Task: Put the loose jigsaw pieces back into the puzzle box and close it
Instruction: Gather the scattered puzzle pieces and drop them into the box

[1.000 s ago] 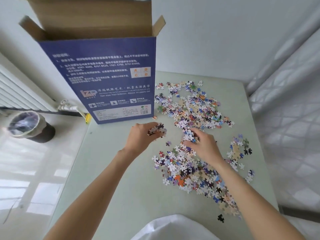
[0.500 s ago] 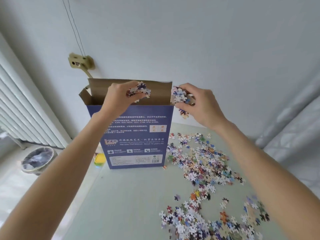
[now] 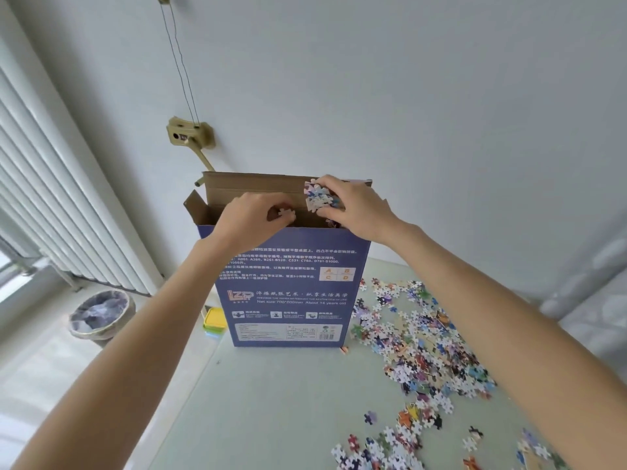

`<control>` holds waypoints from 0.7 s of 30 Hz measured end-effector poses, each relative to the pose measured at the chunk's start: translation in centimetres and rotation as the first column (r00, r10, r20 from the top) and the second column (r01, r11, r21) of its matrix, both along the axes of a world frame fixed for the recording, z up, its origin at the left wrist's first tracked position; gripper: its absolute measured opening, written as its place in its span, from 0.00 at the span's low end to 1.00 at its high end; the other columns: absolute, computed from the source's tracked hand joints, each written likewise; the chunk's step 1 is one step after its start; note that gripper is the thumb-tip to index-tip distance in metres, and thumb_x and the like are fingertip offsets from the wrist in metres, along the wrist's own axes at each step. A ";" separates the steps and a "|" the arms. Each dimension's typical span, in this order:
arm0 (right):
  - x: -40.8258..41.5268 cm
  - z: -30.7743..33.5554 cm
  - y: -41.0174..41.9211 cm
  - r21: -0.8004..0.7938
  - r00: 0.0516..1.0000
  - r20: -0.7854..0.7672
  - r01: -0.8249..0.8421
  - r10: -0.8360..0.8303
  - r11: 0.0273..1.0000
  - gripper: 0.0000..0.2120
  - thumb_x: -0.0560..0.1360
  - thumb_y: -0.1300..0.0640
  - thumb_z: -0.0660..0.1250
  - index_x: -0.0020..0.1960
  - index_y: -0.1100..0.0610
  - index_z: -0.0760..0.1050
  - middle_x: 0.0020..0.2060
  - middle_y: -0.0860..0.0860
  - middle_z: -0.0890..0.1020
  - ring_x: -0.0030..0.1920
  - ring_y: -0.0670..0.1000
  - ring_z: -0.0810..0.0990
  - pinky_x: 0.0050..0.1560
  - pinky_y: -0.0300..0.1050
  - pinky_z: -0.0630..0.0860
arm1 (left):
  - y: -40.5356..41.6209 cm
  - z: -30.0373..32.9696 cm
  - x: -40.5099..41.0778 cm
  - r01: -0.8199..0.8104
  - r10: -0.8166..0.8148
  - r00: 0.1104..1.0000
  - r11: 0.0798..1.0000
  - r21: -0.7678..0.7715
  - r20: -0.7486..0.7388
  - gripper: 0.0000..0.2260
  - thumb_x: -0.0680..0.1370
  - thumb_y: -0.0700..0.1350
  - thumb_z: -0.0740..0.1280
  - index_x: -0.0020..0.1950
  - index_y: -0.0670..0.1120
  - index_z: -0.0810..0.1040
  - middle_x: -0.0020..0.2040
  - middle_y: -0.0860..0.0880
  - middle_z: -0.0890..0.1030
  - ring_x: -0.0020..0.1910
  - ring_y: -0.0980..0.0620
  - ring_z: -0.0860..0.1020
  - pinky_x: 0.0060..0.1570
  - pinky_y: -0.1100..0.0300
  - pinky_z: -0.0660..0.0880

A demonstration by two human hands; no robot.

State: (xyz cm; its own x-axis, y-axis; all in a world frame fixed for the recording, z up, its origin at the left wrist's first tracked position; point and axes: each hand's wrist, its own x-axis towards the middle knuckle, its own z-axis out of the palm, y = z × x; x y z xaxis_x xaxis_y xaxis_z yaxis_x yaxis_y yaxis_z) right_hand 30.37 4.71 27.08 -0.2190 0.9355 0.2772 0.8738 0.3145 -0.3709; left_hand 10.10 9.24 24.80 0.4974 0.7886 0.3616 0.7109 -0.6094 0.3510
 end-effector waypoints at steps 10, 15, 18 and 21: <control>-0.6 0.7 0.0 0.060 0.896 0.442 0.013 -0.038 0.998 0.20 0.77 0.45 0.62 0.65 0.52 0.68 0.48 0.56 0.81 0.46 0.60 0.79 0.37 0.44 0.64 | -1.5 0.4 -0.7 0.066 -0.060 0.994 0.995 -0.068 0.095 0.05 0.75 0.50 0.68 0.48 0.53 0.82 0.42 0.58 0.81 0.40 0.59 0.76 0.40 0.66 0.71; -0.8 0.7 0.3 -0.053 0.962 0.271 -0.014 0.028 0.999 0.19 0.75 0.54 0.67 0.65 0.52 0.71 0.57 0.55 0.79 0.55 0.57 0.77 0.46 0.46 0.71 | -2.0 0.3 -1.0 0.069 -0.064 0.994 0.996 -0.051 0.092 0.04 0.74 0.46 0.70 0.47 0.54 0.83 0.40 0.57 0.82 0.38 0.60 0.77 0.38 0.72 0.70; -0.9 0.7 0.0 -0.044 0.985 0.171 -0.029 0.036 0.999 0.17 0.73 0.56 0.69 0.61 0.53 0.74 0.53 0.53 0.81 0.51 0.53 0.78 0.48 0.46 0.73 | -2.3 0.1 -1.1 0.058 -0.055 0.993 0.998 -0.025 0.103 0.04 0.74 0.47 0.70 0.47 0.53 0.84 0.40 0.57 0.81 0.38 0.59 0.78 0.37 0.70 0.71; -1.0 0.7 -0.4 0.011 0.999 0.035 -0.010 0.009 1.000 0.12 0.73 0.57 0.70 0.56 0.54 0.77 0.46 0.50 0.82 0.44 0.48 0.79 0.49 0.45 0.76 | -2.6 -0.1 -1.0 0.044 -0.048 0.992 0.998 0.034 0.118 0.04 0.74 0.46 0.70 0.46 0.53 0.84 0.39 0.58 0.80 0.38 0.59 0.77 0.36 0.71 0.69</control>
